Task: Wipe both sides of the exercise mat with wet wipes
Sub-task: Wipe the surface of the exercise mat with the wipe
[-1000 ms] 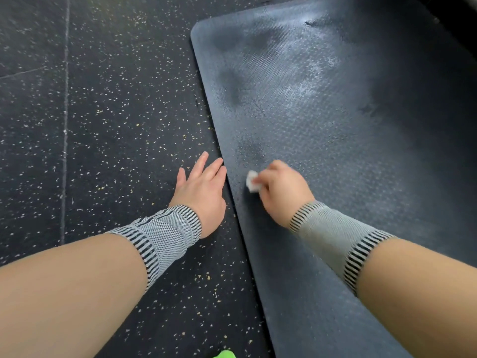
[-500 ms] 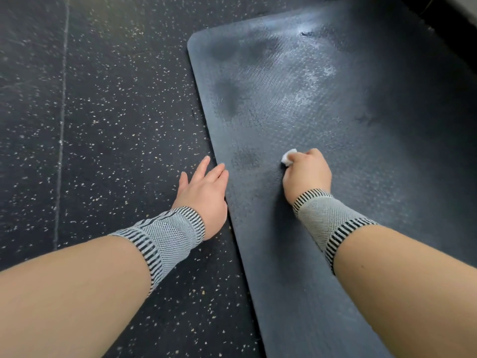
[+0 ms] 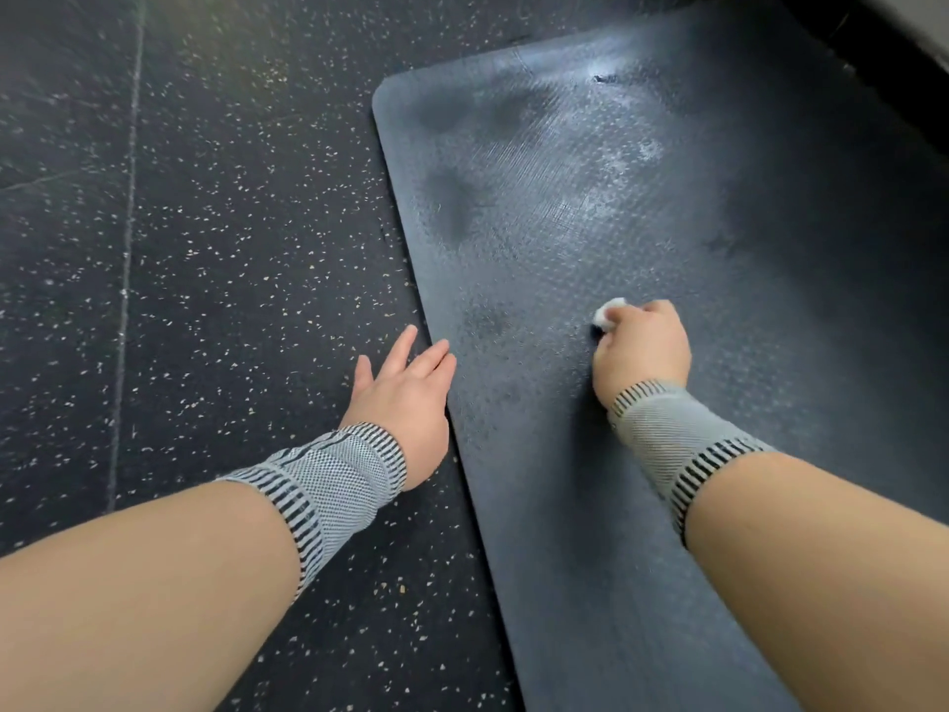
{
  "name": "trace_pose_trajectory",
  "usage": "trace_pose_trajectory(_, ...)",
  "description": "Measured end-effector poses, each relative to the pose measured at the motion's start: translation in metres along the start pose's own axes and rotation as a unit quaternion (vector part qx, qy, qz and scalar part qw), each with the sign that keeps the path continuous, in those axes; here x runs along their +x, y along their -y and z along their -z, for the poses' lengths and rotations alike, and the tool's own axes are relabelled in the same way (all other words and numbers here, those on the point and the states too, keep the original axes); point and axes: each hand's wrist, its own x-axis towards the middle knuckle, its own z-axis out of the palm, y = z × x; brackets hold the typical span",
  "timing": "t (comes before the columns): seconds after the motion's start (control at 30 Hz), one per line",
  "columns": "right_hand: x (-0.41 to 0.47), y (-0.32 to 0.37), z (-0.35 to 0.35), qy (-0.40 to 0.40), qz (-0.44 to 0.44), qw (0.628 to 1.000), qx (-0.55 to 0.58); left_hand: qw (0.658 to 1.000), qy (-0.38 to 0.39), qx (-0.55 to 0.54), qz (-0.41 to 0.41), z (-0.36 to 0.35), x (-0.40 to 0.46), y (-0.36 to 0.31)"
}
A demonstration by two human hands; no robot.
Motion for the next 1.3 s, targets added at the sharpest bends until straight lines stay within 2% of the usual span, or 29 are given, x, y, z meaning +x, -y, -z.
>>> trace_pose_trajectory(0.07, -0.022, 0.033, -0.016, 0.041, 0.084, 0.995, 0.031, 1.000, 0.002, 0.006, 0.002, -0.001, 0.000, 0.000)
trace_pose_trajectory(0.13, -0.046, 0.063, -0.028, 0.113, 0.186, 0.973, 0.074, 1.000, -0.009, 0.004, 0.007, -0.001, -0.001, -0.001)
trace_pose_trajectory(0.2, -0.050, 0.067, -0.030, 0.132, 0.266, 0.953, 0.054, 1.000, -0.019, -0.004, 0.015, 0.000, 0.000, -0.004)
trace_pose_trajectory(0.27, -0.030, 0.041, -0.020, 0.101, 0.237, 0.965, 0.043, 1.000, -0.022, 0.003, 0.014, -0.001, 0.001, -0.009)
trace_pose_trajectory(0.4, 0.019, -0.028, 0.005, 0.003, 0.000, 1.000, 0.030, 0.999, -0.022, 0.019, -0.013, 0.002, 0.005, -0.015)
trace_pose_trajectory(0.43, 0.020, -0.029, 0.005, -0.007, -0.037, 0.999, 0.032, 0.999, -0.024, 0.020, -0.017, 0.002, 0.007, -0.016)
trace_pose_trajectory(0.47, 0.014, -0.022, 0.001, -0.004, -0.035, 0.999, 0.032, 0.999, -0.024, 0.018, -0.020, 0.002, 0.008, -0.018)
trace_pose_trajectory(0.53, -0.013, 0.004, -0.011, 0.037, 0.049, 0.996, 0.058, 0.999, -0.027, 0.016, -0.025, 0.002, 0.012, -0.025)
trace_pose_trajectory(0.63, -0.044, 0.025, -0.021, 0.116, 0.246, 0.960, 0.062, 0.999, -0.032, 0.006, -0.031, 0.006, 0.018, -0.037)
trace_pose_trajectory(0.67, -0.037, 0.016, -0.019, 0.112, 0.267, 0.956, 0.051, 0.999, -0.035, 0.005, -0.033, 0.008, 0.020, -0.040)
trace_pose_trajectory(0.73, -0.009, -0.015, -0.005, 0.064, 0.214, 0.974, 0.026, 0.998, -0.038, 0.008, -0.042, 0.009, 0.024, -0.047)
trace_pose_trajectory(0.8, 0.022, -0.053, 0.012, 0.011, 0.087, 0.996, -0.004, 0.998, -0.036, 0.006, -0.052, 0.010, 0.028, -0.054)
trace_pose_trajectory(0.87, 0.036, -0.073, 0.023, -0.023, -0.039, 0.999, -0.001, 0.998, -0.032, 0.003, -0.060, 0.011, 0.033, -0.059)
trace_pose_trajectory(0.9, 0.033, -0.069, 0.023, -0.028, -0.056, 0.998, 0.007, 0.998, -0.030, 0.002, -0.064, 0.013, 0.037, -0.062)
trace_pose_trajectory(0.93, 0.027, -0.059, 0.020, -0.016, -0.033, 0.999, 0.018, 0.997, -0.031, 0.001, -0.067, 0.013, 0.041, -0.065)
trace_pose_trajectory(1.03, -0.006, -0.029, 0.001, 0.063, 0.172, 0.982, 0.049, 0.996, -0.043, -0.001, -0.077, 0.017, 0.053, -0.080)
trace_pose_trajectory(1.07, -0.008, -0.029, 0.000, 0.086, 0.216, 0.971, 0.060, 0.995, -0.046, -0.004, -0.083, 0.018, 0.056, -0.087)
trace_pose_trajectory(1.1, -0.001, -0.037, 0.003, 0.090, 0.223, 0.968, 0.068, 0.995, -0.048, -0.006, -0.090, 0.019, 0.060, -0.093)
trace_pose_trajectory(1.17, 0.026, -0.066, 0.019, 0.054, 0.154, 0.985, 0.055, 0.993, -0.050, -0.001, -0.105, 0.020, 0.066, -0.104)
trace_pose_trajectory(1.27, 0.056, -0.110, 0.040, -0.021, -0.039, 0.999, 0.007, 0.991, -0.048, 0.017, -0.125, 0.019, 0.073, -0.115)
trace_pose_trajectory(1.3, 0.056, -0.112, 0.041, -0.036, -0.074, 0.997, 0.012, 0.990, -0.050, 0.023, -0.130, 0.019, 0.076, -0.119)
